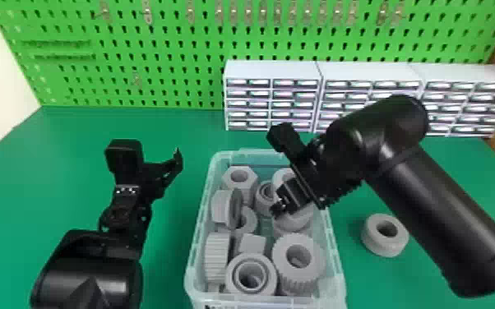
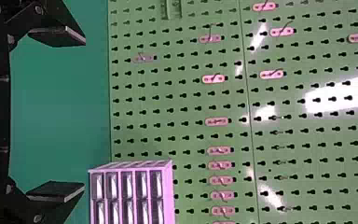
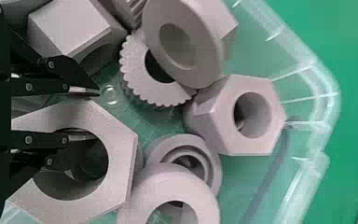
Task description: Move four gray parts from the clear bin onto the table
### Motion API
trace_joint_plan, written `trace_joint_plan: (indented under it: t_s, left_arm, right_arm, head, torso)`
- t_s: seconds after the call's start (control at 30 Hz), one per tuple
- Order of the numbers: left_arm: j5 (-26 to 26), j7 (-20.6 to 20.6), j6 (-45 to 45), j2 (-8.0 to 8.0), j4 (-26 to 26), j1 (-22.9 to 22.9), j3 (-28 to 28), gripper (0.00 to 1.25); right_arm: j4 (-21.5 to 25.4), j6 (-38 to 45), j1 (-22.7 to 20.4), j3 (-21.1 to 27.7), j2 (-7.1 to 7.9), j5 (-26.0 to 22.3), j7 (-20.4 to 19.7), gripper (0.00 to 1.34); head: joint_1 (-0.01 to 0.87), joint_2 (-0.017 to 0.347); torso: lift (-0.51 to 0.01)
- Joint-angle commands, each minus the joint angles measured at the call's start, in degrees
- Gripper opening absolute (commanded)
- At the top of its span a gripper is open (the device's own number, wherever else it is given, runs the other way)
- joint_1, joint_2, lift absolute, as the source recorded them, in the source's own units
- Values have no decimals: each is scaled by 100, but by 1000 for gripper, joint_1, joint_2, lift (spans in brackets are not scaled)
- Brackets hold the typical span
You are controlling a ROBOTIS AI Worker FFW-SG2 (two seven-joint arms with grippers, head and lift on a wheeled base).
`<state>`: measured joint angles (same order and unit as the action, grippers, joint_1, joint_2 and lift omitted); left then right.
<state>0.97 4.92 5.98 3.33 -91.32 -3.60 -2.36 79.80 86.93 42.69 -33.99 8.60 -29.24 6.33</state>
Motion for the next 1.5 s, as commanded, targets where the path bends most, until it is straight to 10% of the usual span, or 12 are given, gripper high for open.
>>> trace_joint_plan:
  t_s: [0.0,1.47]
  left_arm:
    - [0,1,0,1,0,0,-2,1068]
    - [0,1,0,1,0,26,-37,1068]
  right_arm:
    - [229,52,12,138,10,15,0,319]
    - [1398,315,-199,1712,142,762,0,319]
  head:
    - [693,72]
    - [693,72]
  torso:
    - [-52]
    - [-52]
